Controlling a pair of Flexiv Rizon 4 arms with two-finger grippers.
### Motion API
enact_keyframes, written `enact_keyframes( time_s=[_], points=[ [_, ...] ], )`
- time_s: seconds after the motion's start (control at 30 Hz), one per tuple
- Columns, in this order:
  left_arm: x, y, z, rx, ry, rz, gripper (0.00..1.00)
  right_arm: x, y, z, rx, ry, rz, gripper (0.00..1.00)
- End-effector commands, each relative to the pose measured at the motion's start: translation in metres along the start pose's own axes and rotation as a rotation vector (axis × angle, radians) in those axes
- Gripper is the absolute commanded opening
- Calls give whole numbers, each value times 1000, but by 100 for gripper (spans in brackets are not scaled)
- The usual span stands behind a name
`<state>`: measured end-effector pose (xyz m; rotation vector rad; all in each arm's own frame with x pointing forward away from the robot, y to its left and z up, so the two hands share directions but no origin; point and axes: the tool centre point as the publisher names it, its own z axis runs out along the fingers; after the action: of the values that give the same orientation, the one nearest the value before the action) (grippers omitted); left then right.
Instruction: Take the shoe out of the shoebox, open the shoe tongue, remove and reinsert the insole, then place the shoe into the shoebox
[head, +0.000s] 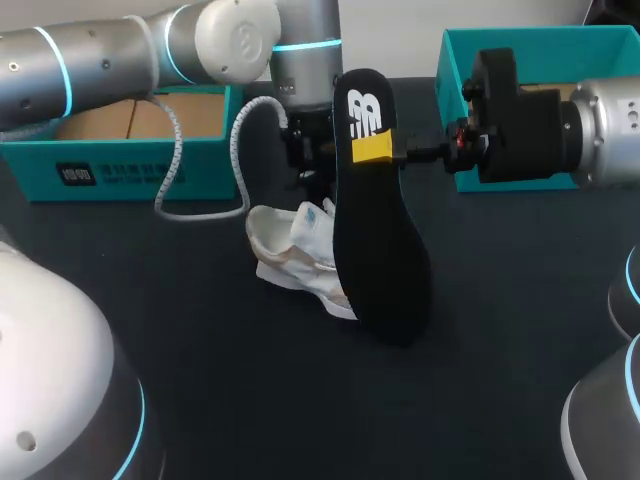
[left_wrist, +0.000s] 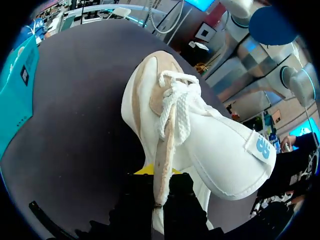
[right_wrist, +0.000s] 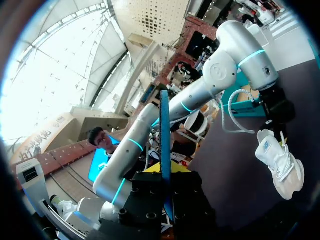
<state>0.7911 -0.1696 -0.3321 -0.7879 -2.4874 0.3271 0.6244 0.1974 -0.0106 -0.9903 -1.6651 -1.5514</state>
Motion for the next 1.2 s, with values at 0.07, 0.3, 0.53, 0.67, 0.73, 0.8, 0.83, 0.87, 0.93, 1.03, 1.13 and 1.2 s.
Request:
enact_keyframes(
  time_s=[0.07, 0.3, 0.53, 0.67, 0.73, 0.8, 0.83, 0.87, 0.93, 1.03, 1.13, 1.2],
  points=[
    [-4, -1, -2, -1, 64, 1, 0, -1, 1, 4, 1, -1, 1, 0],
    [-5, -2, 1, -30, 67, 13, 0, -1, 1, 4, 1, -1, 1, 0],
    [3, -6, 1, -171, 178, 227, 0, -1, 1, 4, 1, -1, 1, 0],
    [7, -8, -4, -217, 215, 336, 0, -1, 1, 4, 1, -1, 1, 0],
    [6, -10, -6, -261, 229, 404, 0, -1, 1, 4, 1, -1, 1, 0],
    [6, -10, -7, -293, 253, 451, 0, -1, 1, 4, 1, -1, 1, 0],
    [6, -10, -7, -312, 258, 487, 0, -1, 1, 4, 1, -1, 1, 0],
    [6, -10, -6, -325, 259, 510, 0, -1, 1, 4, 1, -1, 1, 0],
    [6, -10, -6, -379, 263, 577, 0, -1, 1, 4, 1, -1, 1, 0],
    [8, -11, -4, -406, 287, 635, 0, -1, 1, 4, 1, -1, 1, 0],
    [9, -12, -3, -424, 296, 672, 0, -1, 1, 4, 1, -1, 1, 0],
    [9, -12, -2, -424, 297, 681, 0, -1, 1, 4, 1, -1, 1, 0]
  ],
)
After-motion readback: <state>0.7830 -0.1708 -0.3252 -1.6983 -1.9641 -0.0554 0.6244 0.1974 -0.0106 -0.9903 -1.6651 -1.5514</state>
